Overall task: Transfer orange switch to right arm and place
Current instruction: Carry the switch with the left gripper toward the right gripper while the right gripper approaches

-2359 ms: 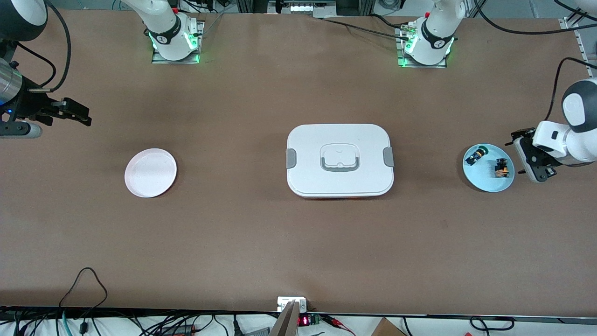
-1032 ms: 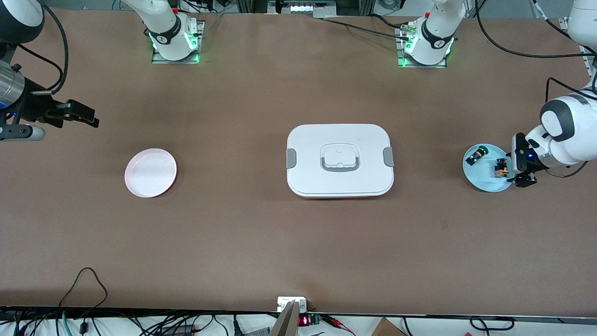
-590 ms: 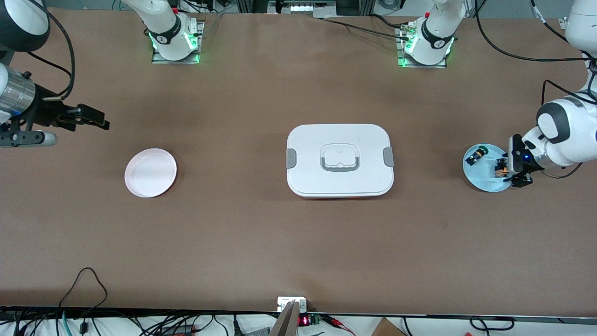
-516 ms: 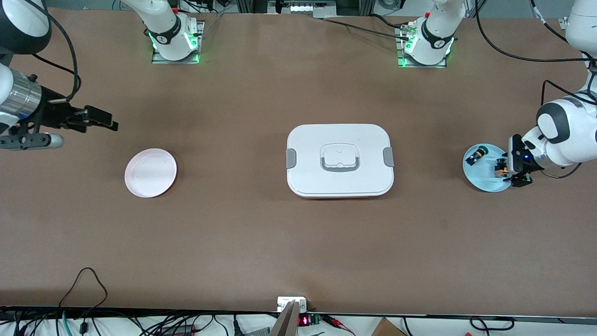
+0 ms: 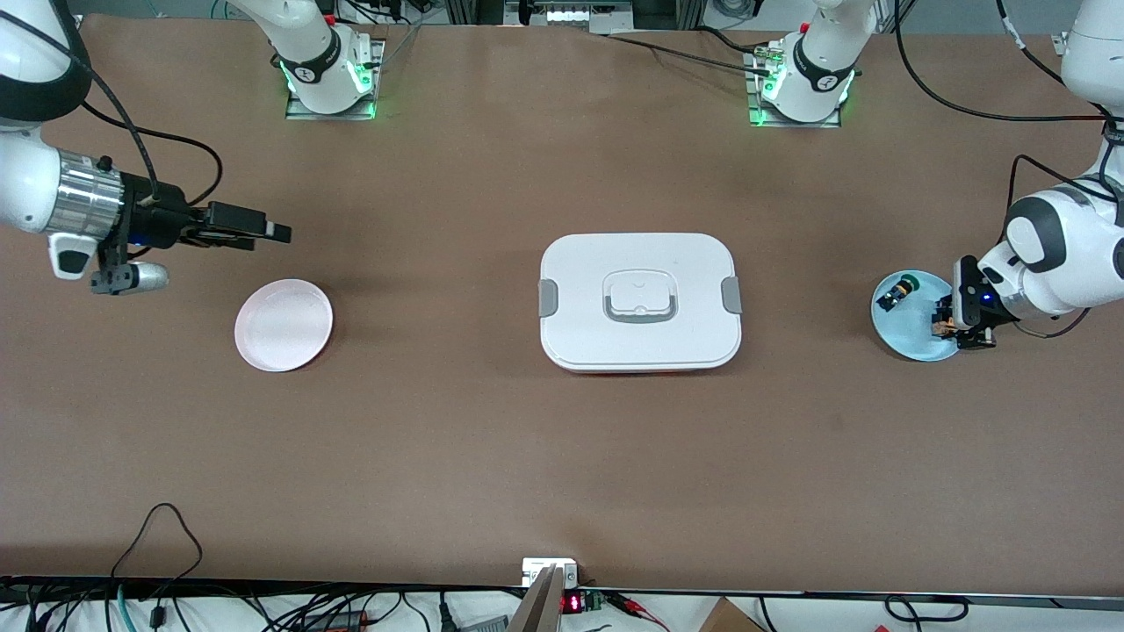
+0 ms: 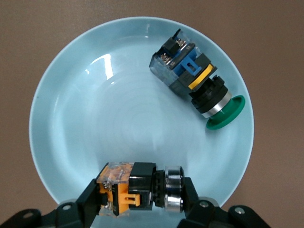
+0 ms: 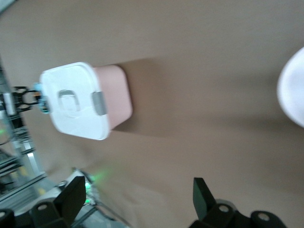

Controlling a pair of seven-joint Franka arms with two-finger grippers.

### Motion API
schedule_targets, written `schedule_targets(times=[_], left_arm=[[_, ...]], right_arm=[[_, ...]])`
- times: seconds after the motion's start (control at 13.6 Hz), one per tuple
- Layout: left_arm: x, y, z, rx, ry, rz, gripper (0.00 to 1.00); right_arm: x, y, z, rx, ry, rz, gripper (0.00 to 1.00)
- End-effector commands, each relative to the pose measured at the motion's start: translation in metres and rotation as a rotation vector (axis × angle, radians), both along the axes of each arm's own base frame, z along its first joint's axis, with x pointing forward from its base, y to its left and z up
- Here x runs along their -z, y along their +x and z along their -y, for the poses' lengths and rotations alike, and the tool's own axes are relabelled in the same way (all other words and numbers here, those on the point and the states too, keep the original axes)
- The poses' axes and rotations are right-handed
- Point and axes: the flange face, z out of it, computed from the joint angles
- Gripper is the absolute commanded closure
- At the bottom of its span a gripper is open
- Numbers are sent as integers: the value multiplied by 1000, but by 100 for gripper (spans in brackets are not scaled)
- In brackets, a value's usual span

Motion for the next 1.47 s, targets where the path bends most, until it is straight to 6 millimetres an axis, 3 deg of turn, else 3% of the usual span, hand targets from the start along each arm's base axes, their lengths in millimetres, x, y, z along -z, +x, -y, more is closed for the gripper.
schedule_targets(times=[0.0,0.22,0.37,0.52,0.88,1.11,1.4], left_arm=[[-18,5,-2,11,-9,16,100],[-78,27,19,-190,-157,34,100],[-113,45,64,-242,-284,22,100],[-135,49,110,-331,-507,-33,100],[-168,53,250,-371,-1110,-194,100],[-188,54,346,-341,-1319,-250,100],[-211,40,467,-400,-1517,-306,100]], right_arm=[[5,0,-27,27,215,-49,0],[22,11,-65,17,434,-47,0],[29,14,-86,20,524,-48,0],[34,21,-103,57,635,-60,0],[56,22,-174,80,848,-70,0],[69,22,-198,103,910,-102,0],[77,18,-232,115,968,-129,0]])
